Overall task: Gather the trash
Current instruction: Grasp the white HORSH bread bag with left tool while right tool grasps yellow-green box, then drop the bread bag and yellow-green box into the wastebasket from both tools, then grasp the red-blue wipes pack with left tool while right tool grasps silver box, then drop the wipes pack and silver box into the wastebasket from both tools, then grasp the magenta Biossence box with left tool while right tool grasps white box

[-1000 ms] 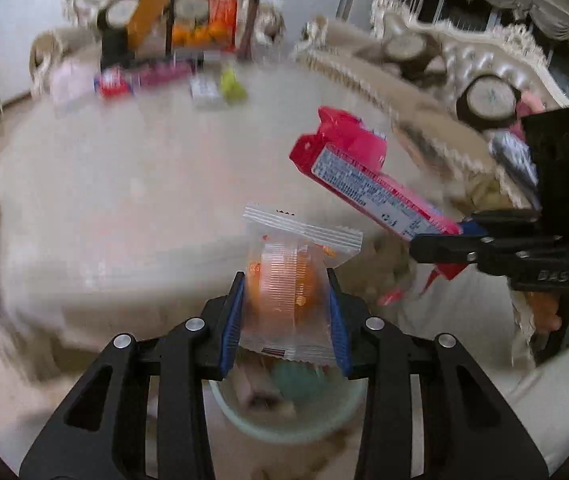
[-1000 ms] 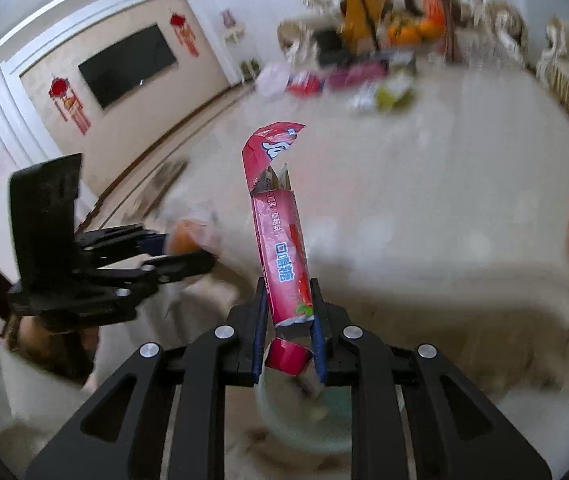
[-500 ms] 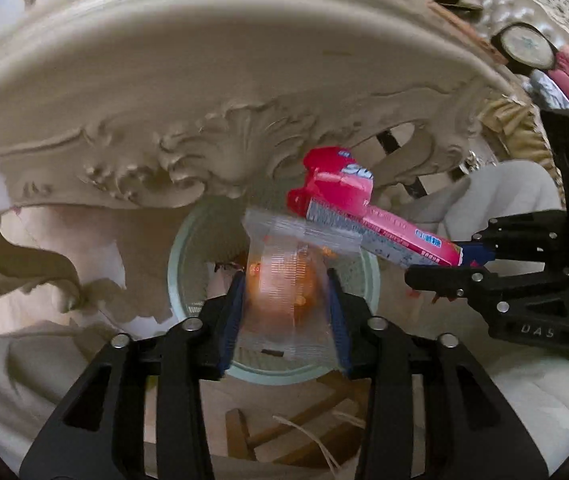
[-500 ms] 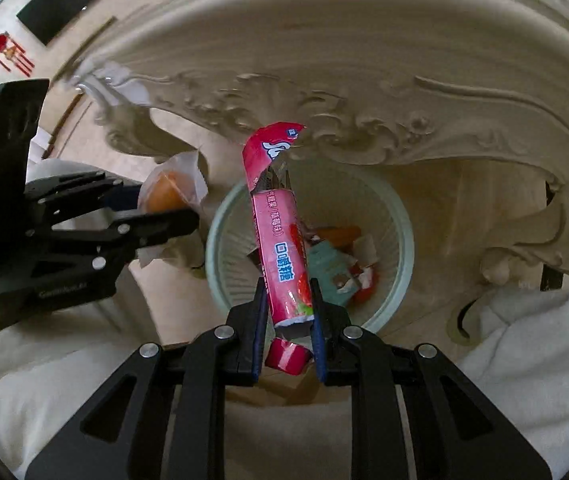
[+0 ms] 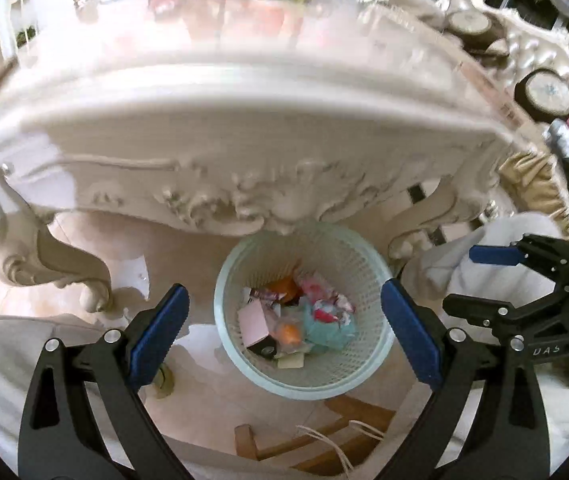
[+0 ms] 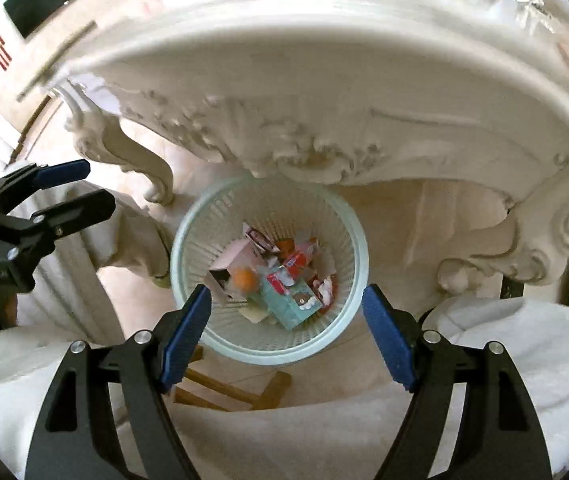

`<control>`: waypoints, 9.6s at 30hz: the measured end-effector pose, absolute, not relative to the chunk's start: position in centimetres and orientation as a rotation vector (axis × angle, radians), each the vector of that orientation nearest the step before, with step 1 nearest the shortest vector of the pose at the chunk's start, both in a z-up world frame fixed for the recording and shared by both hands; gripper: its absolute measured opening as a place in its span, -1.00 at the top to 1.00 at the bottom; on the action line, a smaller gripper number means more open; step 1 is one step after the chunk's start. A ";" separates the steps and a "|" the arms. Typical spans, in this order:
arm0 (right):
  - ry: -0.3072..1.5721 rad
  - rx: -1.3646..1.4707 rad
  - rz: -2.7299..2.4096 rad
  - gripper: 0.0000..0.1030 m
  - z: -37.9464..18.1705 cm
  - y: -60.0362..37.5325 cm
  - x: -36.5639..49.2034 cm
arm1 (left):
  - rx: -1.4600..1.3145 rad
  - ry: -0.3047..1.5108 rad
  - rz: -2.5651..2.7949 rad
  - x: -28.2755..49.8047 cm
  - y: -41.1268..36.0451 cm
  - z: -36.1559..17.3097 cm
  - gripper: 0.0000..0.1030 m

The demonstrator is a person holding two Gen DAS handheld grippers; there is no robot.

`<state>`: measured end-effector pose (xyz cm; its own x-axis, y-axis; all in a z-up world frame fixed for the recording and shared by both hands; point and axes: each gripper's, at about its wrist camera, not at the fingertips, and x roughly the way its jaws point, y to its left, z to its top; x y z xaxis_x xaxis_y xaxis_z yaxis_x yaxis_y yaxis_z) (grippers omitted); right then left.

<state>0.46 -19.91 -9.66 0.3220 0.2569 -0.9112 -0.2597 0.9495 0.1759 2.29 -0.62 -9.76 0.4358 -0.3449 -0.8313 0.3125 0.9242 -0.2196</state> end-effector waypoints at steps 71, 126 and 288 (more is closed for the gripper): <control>0.980 -0.126 0.354 0.44 -3.3 -24.3 37.5 | 0.213 0.934 -0.255 39.4 -12.1 -2.9 0.33; 1.196 -0.020 0.348 -0.69 -12.8 -19.7 0.3 | 0.072 1.180 -0.472 1.9 -2.2 -13.4 -0.74; 0.776 -0.204 0.503 -0.52 3.8 -23.3 26.2 | 0.318 0.826 -0.467 26.4 -2.5 3.1 -0.68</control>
